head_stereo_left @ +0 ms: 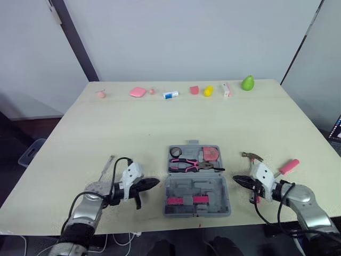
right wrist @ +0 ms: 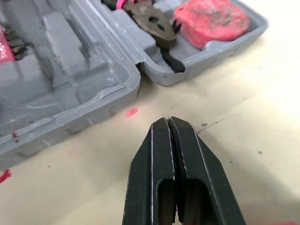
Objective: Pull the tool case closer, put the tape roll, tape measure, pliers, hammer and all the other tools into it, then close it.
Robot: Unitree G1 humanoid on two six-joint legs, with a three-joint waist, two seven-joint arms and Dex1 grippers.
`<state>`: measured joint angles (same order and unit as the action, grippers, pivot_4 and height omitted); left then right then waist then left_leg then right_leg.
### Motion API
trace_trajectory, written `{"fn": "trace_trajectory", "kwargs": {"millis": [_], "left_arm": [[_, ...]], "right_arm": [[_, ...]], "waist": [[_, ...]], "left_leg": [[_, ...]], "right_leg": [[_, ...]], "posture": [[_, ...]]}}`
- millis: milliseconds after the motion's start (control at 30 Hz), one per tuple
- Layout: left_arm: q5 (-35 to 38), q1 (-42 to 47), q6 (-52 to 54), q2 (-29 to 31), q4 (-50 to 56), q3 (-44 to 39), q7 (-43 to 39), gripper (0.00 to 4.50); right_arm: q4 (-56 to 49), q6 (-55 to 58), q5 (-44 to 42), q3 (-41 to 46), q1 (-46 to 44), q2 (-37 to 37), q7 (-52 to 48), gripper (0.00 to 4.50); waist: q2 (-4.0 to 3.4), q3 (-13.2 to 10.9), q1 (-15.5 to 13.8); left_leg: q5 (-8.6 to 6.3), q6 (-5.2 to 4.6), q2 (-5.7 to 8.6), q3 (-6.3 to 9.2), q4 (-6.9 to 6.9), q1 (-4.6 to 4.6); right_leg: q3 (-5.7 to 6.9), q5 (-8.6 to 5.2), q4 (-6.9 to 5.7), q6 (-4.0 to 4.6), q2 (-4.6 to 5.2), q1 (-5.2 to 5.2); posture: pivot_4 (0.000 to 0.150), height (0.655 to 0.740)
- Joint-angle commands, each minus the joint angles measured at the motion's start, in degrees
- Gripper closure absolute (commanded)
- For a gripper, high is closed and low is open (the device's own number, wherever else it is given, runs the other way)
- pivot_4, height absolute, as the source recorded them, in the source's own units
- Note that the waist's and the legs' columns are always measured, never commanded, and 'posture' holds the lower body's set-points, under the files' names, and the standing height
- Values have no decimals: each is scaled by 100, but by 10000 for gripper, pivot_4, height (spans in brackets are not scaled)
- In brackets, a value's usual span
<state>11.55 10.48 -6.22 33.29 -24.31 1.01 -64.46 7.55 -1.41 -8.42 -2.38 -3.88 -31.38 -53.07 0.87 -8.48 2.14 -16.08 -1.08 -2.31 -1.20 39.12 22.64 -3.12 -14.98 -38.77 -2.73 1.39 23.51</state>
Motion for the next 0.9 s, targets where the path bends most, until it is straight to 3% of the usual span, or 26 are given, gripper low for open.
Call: {"fn": "trace_trajectory", "kwargs": {"millis": [33, 167, 300, 467, 533, 600, 633, 900], "left_arm": [[797, -452, 279, 59, 819, -805, 225, 45000], [1107, -849, 515, 72, 1183, -1257, 497, 45000], [1453, -1495, 746, 201, 1535, -1926, 672, 33277], [1640, -2097, 820, 301, 1652, -2506, 800, 11658], [1675, -2309, 794, 326, 1486, -2834, 930, 1091], [1700, -2393, 756, 314, 1260, -3078, 1068, 0], [1700, -2415, 725, 303, 1125, -3178, 1117, 0], [1518, -2604, 355, 294, 415, -3339, 1083, 0]], "right_arm": [[-685, 23, -793, 798, 554, 61, 190, 44679], [-931, 26, -1130, 1229, 1008, 51, 283, 44679], [-1133, 26, -1625, 2019, 1692, 113, 474, 45000], [-1169, -133, -1904, 2636, 2409, 172, 464, 24075], [-951, -263, -2074, 2986, 2731, 261, 421, 13074], [-697, -446, -2118, 3214, 2943, 310, 364, 3065], [-582, -530, -2131, 3303, 3029, 334, 344, 177], [22, -901, -2209, 3735, 3387, 435, 213, 177]], "waist": [[1, -2, -13], [2, -8, -27], [5, -9, -31], [6, -12, -32], [7, -11, -39], [6, -12, -45], [6, -12, -49], [12, -7, -43]], "left_leg": [[0, 0, -5, 1, 0, 10], [-1, 1, -9, -1, -3, 10], [0, 0, -4, -5, -2, 8], [-1, 1, -6, -5, -22, 7], [-1, 0, -6, -8, -22, 4], [-1, 1, -7, -8, -24, 4], [-1, 1, -6, -10, -33, 4], [-1, 1, -6, -18, -44, 3]], "right_leg": [[4, 0, 1, 0, 4, 5], [13, 0, 4, -3, 31, 2], [14, -1, 16, -4, 38, -1], [17, -3, 33, -2, 39, 0], [15, -10, 33, 9, 42, -2], [17, -11, 38, 10, 42, -2], [15, -12, 50, 13, 42, -2], [10, -13, 72, 16, 45, -5]], "posture": [[1500, 7400], [1500, 7400], [1500, 7400], [1500, 7400], [1500, 7400], [1500, 7400], [1500, 7400], [1500, 7400]]}}
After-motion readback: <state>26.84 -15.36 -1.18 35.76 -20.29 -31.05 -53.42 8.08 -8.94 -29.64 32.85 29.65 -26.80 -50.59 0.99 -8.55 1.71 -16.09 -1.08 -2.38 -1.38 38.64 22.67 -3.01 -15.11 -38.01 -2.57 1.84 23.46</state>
